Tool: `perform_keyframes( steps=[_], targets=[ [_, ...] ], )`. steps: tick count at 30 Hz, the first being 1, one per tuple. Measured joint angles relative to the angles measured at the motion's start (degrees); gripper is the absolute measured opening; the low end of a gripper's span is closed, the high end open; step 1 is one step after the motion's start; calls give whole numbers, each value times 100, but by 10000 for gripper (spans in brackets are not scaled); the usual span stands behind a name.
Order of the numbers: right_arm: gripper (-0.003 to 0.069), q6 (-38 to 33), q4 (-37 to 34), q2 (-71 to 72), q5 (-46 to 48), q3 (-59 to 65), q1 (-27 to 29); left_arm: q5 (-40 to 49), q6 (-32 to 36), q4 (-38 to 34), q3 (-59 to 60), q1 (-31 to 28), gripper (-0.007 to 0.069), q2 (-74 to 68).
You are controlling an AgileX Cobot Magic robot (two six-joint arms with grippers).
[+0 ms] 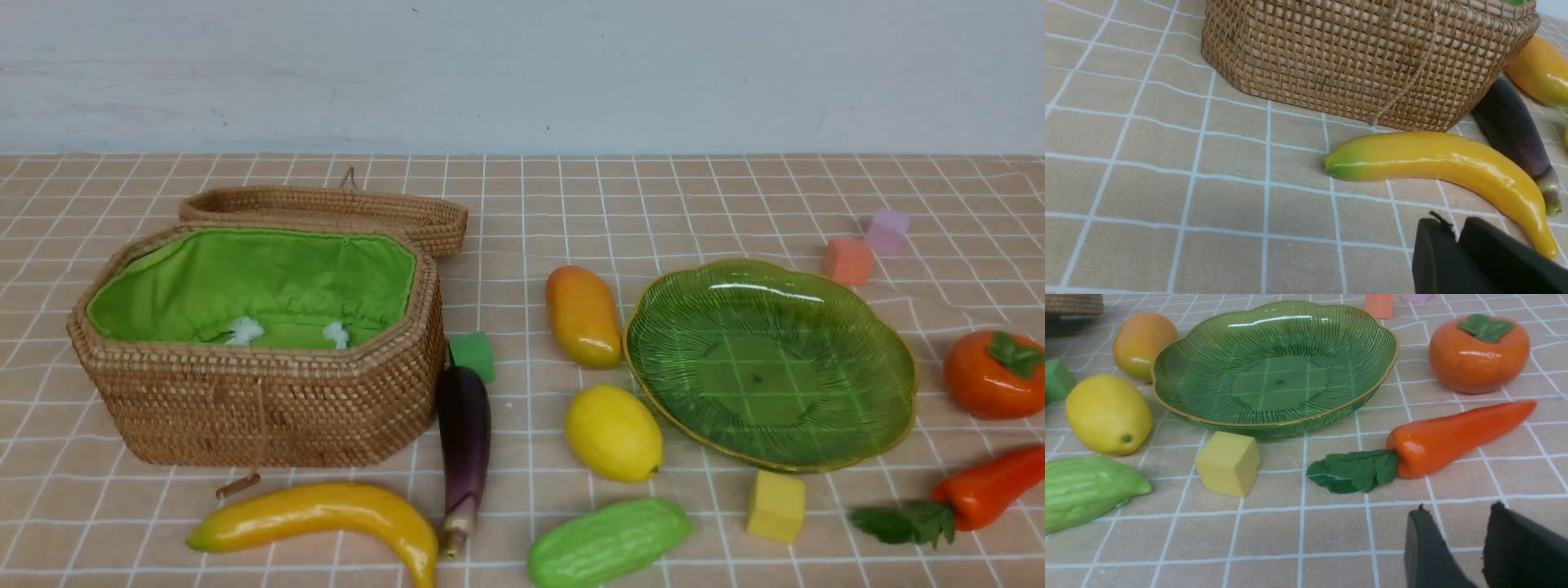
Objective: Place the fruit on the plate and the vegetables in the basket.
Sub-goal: Use the left arm to grab a banana and put it into the right plate
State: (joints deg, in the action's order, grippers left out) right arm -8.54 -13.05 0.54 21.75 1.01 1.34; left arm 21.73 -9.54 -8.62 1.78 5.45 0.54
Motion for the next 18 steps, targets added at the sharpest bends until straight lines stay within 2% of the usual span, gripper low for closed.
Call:
perform_keyframes(
  steps=[7,10,11,13,14,18],
  targets=[
    [238,0,0,0,0,0,0,-342,-92,-122,0,0,85,0],
    [238,0,0,0,0,0,0,-796,-511,-695,0,0,88,0],
    [238,0,0,0,0,0,0,-1044,-887,-1239,0,0,90,0],
    [238,0,0,0,0,0,0,-1143,-1105,-1575,0,0,92,0],
    [238,0,0,0,0,0,0,-1313,-1305,-1988,0,0,93,0],
    [238,0,0,0,0,0,0,-1999,-1401,-2356,0,0,94,0]
  ],
)
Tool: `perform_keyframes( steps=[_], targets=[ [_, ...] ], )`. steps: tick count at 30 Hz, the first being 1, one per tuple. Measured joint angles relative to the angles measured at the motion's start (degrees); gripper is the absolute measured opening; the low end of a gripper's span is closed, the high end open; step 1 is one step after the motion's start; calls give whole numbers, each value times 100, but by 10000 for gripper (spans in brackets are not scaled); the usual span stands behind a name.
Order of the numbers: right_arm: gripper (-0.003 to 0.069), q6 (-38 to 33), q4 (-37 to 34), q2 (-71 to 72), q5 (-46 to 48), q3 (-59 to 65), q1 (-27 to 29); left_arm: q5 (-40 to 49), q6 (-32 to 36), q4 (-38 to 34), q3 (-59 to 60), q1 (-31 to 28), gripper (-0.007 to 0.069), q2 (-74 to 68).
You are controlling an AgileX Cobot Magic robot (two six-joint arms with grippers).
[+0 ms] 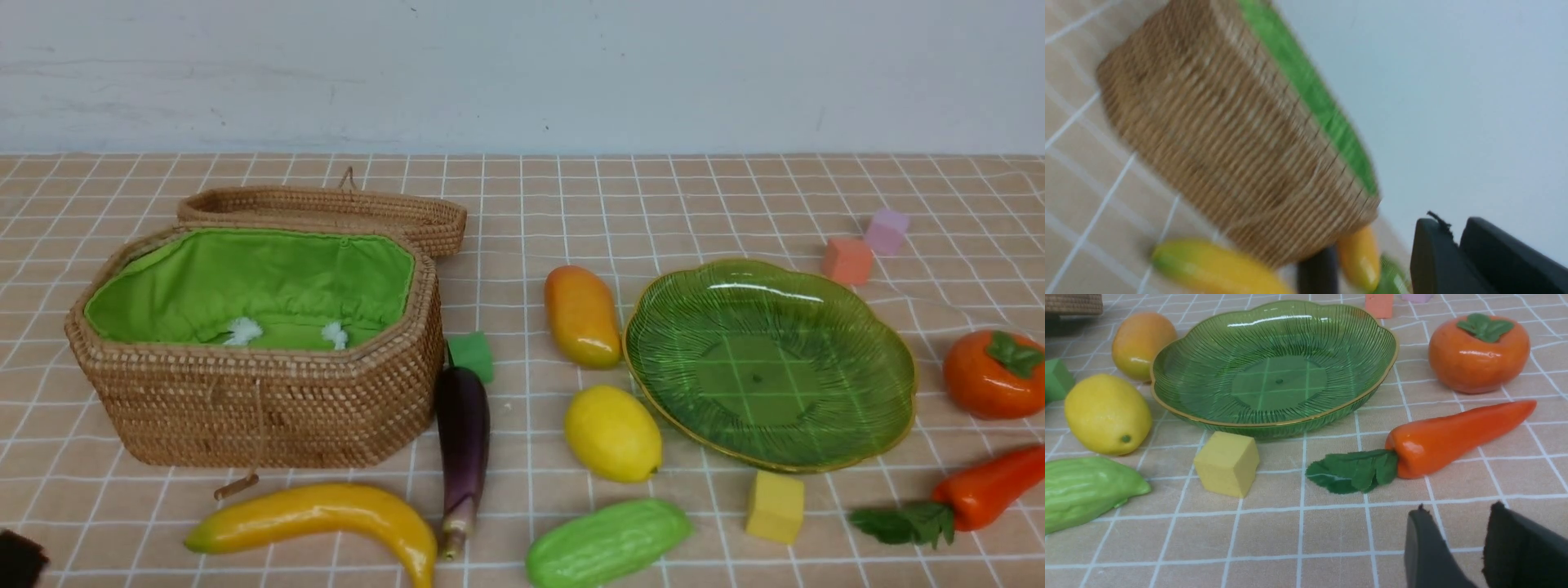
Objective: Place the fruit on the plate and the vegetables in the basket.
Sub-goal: Use the left arm to grab a banana and put it into the right plate
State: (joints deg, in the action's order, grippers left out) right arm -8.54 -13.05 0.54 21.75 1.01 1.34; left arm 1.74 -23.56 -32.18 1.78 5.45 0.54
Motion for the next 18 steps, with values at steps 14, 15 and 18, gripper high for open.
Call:
perform_keyframes(
  steps=[14,15,18],
  targets=[
    [238,0,0,0,0,0,0,1421,932,212,-1382,0,-13,-590],
    [238,0,0,0,0,0,0,1573,1065,225,-1518,0,-13,-836],
    [238,0,0,0,0,0,0,2052,1382,238,-1892,0,-13,-1391]
  ],
)
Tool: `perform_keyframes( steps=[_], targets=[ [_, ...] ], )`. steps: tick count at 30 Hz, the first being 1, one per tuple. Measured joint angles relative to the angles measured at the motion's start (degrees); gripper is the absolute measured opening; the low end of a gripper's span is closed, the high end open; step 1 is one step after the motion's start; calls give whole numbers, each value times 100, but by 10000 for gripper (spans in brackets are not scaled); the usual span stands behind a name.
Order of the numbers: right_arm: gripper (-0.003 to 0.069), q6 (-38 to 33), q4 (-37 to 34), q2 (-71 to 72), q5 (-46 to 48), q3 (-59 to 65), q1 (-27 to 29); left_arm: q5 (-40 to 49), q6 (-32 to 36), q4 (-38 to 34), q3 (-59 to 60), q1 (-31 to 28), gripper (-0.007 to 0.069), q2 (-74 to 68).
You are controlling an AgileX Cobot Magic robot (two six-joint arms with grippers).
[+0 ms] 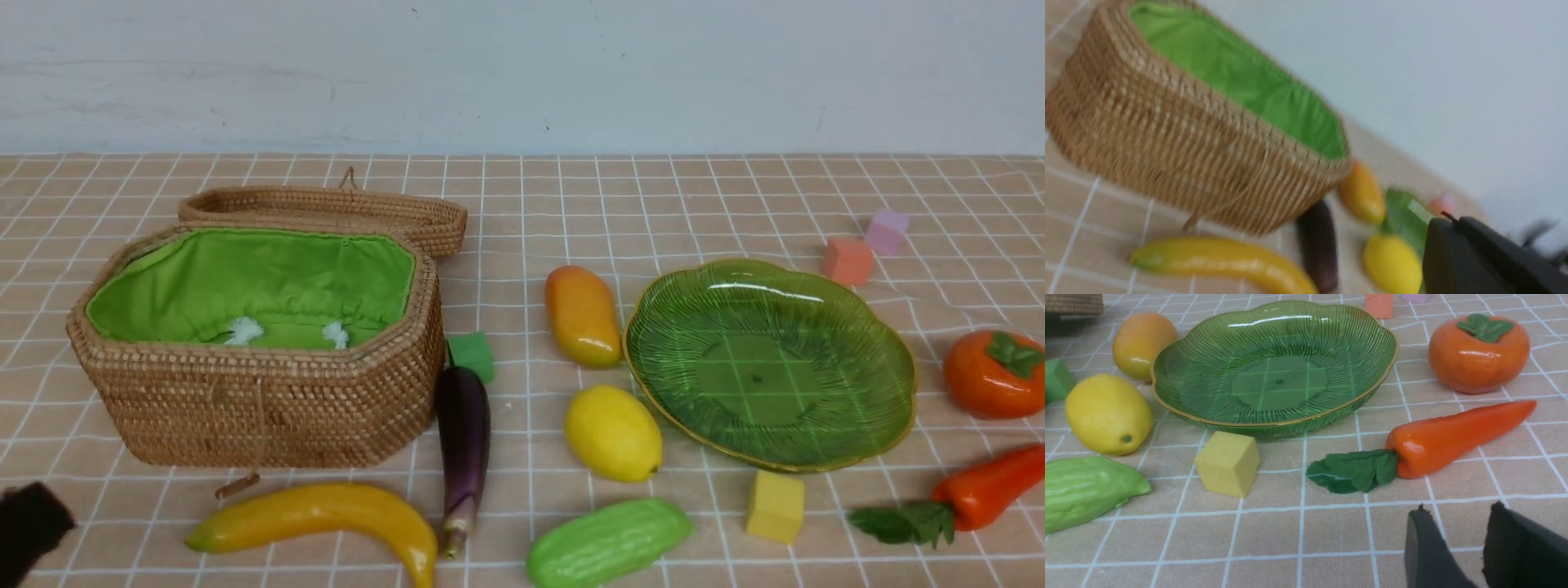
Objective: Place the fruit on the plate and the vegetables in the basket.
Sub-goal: Use the left arm to grab a banana and put it into the right plate
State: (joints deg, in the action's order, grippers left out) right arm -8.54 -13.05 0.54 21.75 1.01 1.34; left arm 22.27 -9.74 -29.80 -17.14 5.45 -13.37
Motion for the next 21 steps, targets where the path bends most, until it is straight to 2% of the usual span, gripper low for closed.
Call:
perform_keyframes(
  steps=[3,9,11,13,15,19,21],
  targets=[
    [238,0,24,0,0,0,0,766,644,35,-581,0,-13,-1074],
    [238,170,-67,0,-90,7,0,1155,1380,16,-1080,0,-13,-2224],
    [238,909,-1056,0,-220,36,0,1636,1929,32,-1357,100,-13,-2643],
    [238,1184,-1577,0,-306,41,0,1857,2132,60,-1459,196,-13,-2774],
    [238,1638,-2502,0,-641,42,0,2244,2559,151,-1663,583,-13,-3138],
    [233,1721,-3395,0,-943,34,0,2276,2990,376,-1780,1099,-13,-3684],
    [208,1517,-3643,0,-425,-163,-41,2220,3449,568,-1895,1436,-13,-4126]
  ],
)
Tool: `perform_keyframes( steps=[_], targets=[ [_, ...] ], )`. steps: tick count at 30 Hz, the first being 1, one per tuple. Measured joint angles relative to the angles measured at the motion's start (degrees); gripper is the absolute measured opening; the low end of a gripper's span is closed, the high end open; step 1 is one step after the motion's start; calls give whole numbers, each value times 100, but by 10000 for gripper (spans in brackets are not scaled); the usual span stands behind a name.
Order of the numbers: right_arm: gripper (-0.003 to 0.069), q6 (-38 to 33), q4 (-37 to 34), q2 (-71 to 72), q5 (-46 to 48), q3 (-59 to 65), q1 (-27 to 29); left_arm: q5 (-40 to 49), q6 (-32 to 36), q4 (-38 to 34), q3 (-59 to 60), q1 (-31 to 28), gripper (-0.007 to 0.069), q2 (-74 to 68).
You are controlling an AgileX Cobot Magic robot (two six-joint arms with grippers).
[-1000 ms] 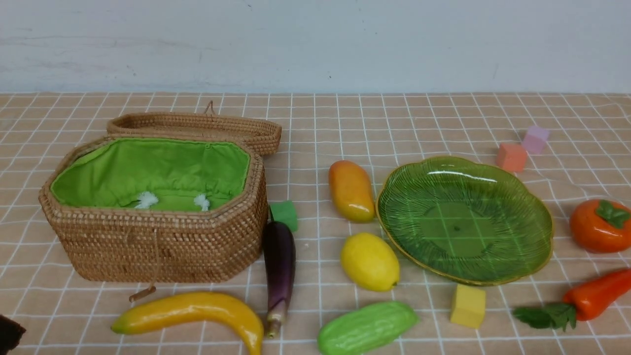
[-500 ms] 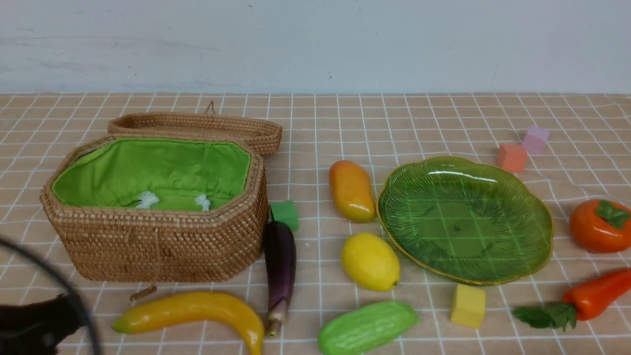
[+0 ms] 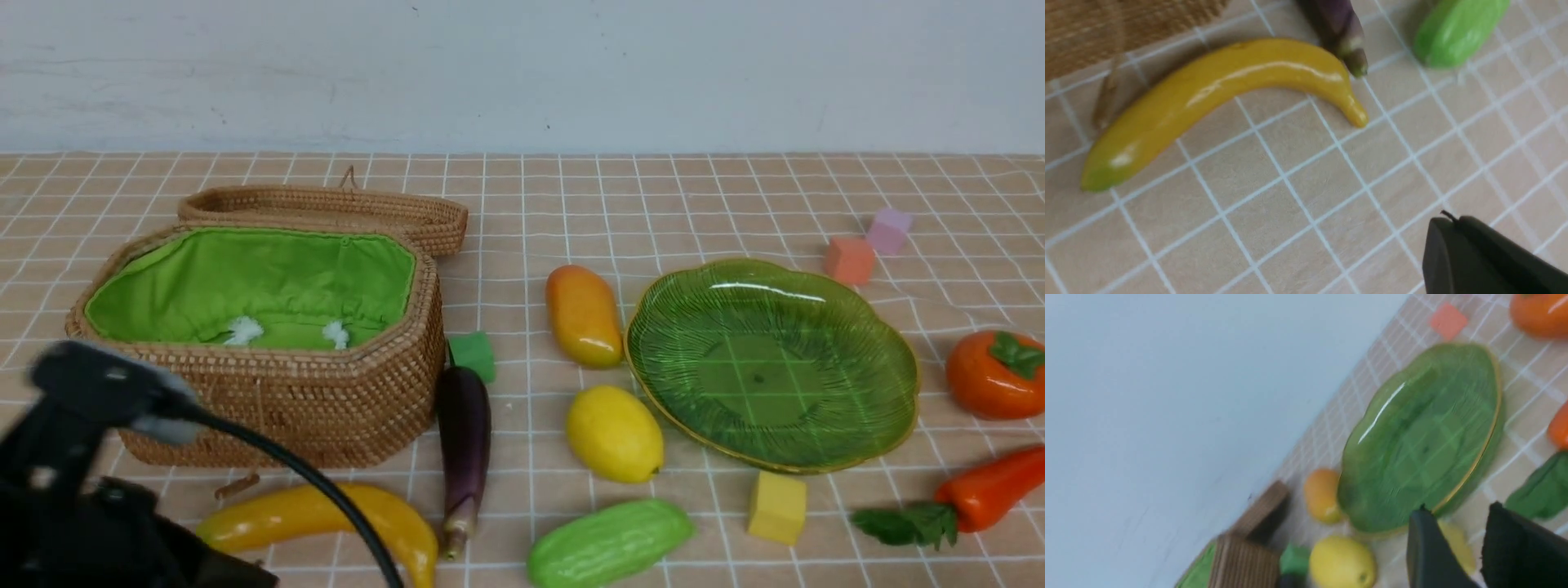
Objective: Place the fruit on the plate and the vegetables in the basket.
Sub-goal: Use the left arm to grab a banana and put it into the right plate
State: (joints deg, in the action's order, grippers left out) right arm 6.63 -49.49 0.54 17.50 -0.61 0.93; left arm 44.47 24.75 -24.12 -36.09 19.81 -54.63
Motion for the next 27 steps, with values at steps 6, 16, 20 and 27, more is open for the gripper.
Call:
perform_keyframes(
  steps=[6,16,20,27],
  targets=[
    [95,-1872,119,-606,2898,-1754,-400,-571,2106,313,-412,763,76,-1283],
    [44,-3581,431,-1336,4889,-3104,-462,-2055,4377,394,-678,857,501,-2971],
    [45,-3623,433,-1336,4923,-3123,-462,-2450,5012,542,-678,857,526,-3366],
    [45,-3623,426,-1336,4928,-3123,-462,-3009,5216,961,-745,857,375,-3889]
  ],
)
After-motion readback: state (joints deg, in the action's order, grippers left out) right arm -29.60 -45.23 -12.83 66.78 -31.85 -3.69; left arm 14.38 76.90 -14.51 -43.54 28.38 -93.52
